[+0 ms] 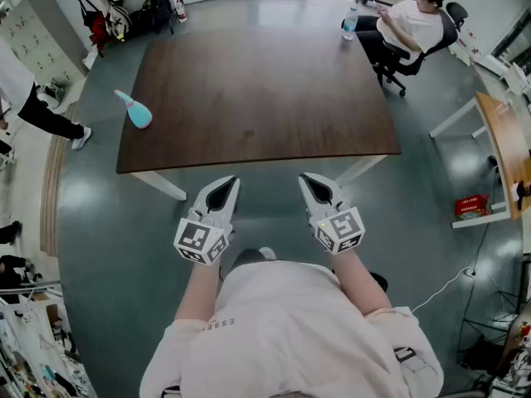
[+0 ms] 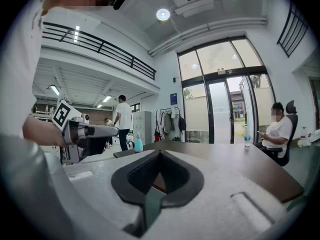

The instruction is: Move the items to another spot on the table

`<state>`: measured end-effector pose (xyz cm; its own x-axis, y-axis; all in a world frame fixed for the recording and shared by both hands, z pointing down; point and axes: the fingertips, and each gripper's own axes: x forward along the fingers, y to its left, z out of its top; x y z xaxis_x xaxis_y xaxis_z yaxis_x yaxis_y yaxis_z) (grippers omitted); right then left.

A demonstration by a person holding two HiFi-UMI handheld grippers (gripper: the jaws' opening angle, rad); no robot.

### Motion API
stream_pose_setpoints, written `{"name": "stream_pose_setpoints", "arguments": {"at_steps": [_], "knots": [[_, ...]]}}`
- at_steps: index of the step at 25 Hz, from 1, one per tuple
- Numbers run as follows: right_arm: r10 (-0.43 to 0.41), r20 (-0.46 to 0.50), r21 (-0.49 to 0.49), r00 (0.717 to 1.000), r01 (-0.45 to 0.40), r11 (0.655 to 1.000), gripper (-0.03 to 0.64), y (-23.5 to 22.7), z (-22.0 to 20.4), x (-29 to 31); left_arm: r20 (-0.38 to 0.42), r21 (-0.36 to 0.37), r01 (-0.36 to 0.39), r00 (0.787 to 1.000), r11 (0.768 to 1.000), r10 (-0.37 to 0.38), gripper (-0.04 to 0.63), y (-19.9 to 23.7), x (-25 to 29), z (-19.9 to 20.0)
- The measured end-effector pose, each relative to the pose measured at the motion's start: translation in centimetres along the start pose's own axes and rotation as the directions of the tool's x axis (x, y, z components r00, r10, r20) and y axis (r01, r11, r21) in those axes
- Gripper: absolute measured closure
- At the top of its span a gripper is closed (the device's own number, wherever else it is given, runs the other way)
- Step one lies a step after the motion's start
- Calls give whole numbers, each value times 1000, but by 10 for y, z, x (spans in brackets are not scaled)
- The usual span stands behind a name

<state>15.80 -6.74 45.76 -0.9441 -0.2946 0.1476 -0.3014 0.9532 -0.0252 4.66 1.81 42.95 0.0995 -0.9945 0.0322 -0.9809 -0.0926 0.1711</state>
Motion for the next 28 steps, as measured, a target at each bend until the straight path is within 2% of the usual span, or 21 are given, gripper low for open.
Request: {"name": "stream_pose_setpoints", "arguments": {"at_steps": [9,18,22,28], "knots": [[-5,-1,9,1000,5,1000,626,-7,-2,-3,-8,0,13,1000,1000,-13,588,-9,9,-2],[-18,12,34,1000,17,999,626,-26,-4,-10,-10,-15,-11,1000,1000,11,588,-16,15,-5],[19,-1,45,1000,-19,999,624,-28,-10,-4,-15,-13,-58,998,998,58,588,-13,9,-8],[131,-35,65,991,-128,990,624,-16,-16,29,-10,-36,-207,978,978,207,588,18,-14,-12]]}}
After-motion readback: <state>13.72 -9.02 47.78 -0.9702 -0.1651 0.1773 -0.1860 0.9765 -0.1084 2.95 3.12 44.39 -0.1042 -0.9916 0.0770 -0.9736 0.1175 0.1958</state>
